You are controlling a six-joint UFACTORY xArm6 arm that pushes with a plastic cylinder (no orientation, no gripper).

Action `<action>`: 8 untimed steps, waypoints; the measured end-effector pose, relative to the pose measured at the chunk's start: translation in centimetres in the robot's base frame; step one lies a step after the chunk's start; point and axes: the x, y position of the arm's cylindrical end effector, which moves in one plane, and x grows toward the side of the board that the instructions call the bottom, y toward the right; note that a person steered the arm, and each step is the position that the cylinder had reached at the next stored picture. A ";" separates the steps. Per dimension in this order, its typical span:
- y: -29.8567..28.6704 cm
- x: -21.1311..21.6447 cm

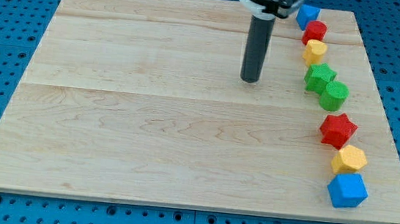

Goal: Move the green green star right a bit

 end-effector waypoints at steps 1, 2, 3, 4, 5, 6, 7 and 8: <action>1.4 1.3; 2.1 1.4; 3.7 1.4; 5.1 1.4; 6.5 1.4; 7.3 1.3; 7.6 0.2; 8.1 -0.6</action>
